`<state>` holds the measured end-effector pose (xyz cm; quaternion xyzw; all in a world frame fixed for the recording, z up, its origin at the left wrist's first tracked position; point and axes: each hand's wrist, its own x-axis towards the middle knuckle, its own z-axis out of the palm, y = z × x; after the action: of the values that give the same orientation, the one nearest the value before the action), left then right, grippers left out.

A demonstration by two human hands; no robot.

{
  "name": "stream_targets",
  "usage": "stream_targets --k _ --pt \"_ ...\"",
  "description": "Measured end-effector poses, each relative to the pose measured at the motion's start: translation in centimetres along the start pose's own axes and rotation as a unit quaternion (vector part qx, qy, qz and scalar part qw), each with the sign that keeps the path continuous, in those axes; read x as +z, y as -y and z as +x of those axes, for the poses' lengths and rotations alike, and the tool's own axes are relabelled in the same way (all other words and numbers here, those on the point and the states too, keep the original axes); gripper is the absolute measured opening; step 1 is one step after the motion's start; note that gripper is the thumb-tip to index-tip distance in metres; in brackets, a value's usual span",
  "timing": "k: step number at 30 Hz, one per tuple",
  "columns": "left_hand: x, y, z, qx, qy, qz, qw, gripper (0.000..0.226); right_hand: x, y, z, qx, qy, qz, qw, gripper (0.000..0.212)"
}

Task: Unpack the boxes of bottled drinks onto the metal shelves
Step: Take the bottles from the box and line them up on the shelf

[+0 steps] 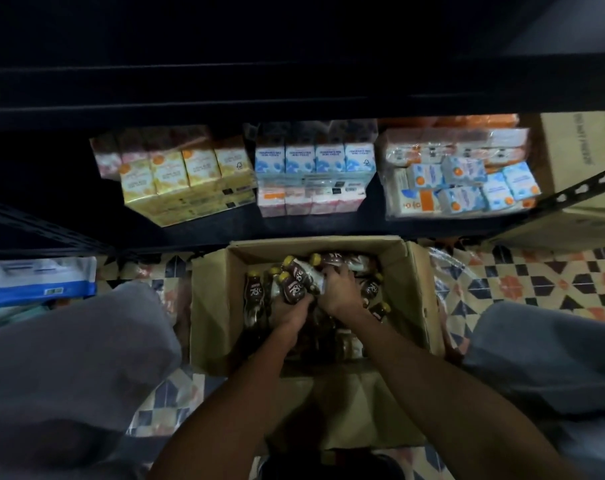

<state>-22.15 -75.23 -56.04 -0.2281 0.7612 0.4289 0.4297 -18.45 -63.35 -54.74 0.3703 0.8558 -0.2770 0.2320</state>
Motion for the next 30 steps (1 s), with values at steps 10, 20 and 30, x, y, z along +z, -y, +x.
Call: stream_targets --k 10,20,30 --pt "-2.9 0.7 -0.8 -0.092 0.152 -0.076 0.981 0.036 0.7 1.8 -2.0 0.047 0.118 0.113 0.985 0.074" --pt "-5.7 -0.1 -5.4 0.067 0.066 0.004 0.996 0.081 0.8 0.4 -7.5 0.028 0.116 0.176 0.977 0.075" --pt "-8.2 -6.8 -12.9 0.248 0.084 -0.013 0.965 0.047 -7.5 2.4 -12.8 -0.058 0.008 0.297 0.953 0.073"
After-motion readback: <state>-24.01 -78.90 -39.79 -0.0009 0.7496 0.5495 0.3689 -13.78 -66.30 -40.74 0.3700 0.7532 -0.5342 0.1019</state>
